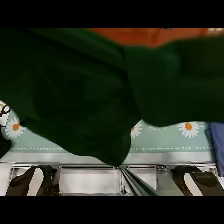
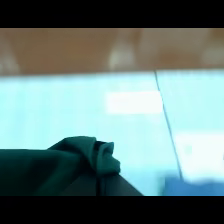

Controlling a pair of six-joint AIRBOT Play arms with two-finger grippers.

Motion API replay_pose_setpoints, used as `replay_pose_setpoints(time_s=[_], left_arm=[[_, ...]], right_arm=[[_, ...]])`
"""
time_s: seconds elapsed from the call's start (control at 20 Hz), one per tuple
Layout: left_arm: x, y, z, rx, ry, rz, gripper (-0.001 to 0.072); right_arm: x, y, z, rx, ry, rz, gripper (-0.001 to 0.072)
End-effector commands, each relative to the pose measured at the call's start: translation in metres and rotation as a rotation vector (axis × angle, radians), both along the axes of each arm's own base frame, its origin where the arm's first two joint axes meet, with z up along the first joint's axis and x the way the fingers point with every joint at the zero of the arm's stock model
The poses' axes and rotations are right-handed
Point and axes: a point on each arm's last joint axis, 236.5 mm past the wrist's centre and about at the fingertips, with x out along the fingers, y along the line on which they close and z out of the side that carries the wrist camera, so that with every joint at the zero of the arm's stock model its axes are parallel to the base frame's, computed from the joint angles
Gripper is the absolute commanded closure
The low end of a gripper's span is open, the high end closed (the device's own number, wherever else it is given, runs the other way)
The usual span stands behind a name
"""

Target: Fold the shirts.

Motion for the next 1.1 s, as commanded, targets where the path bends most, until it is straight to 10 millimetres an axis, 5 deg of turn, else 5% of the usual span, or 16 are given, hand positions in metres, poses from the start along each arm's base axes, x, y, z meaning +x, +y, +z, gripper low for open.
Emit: replay_pose_setpoints(time_s=[0.0, 0.3, 0.4, 0.7, 0.85, 1.05], left_arm=[[0.017, 0.006, -0.083, -0.002, 0.244, -0.028, 0.0687], [0.069, 0.005, -0.266, -0.167, 0.637, -0.072, 0.0687], [0.098, 0.005, -0.313, -0.196, 0.678, -0.029, 0.0687], [0.207, 0.028, -0.378, -0.241, 0.668, 0.173, 0.0687], [0.233, 0.027, -0.408, -0.246, 0.747, 0.160, 0.0687], [0.247, 0.014, -0.432, -0.257, 0.822, 0.115, 0.0686]], right_arm=[[0.001, -0.001, -0.088, 0.052, 0.232, -0.036, 0.0692], [0.069, 0.043, -0.199, 0.209, 0.410, 0.094, 0.0692], [0.101, 0.049, -0.235, 0.242, 0.462, 0.113, 0.0691], [0.209, 0.041, -0.332, 0.279, 0.523, 0.066, 0.0691], [0.255, 0.040, -0.364, 0.485, 0.520, -0.015, 0.0691], [0.305, 0.055, -0.374, 0.722, 0.454, 0.013, 0.0691]])
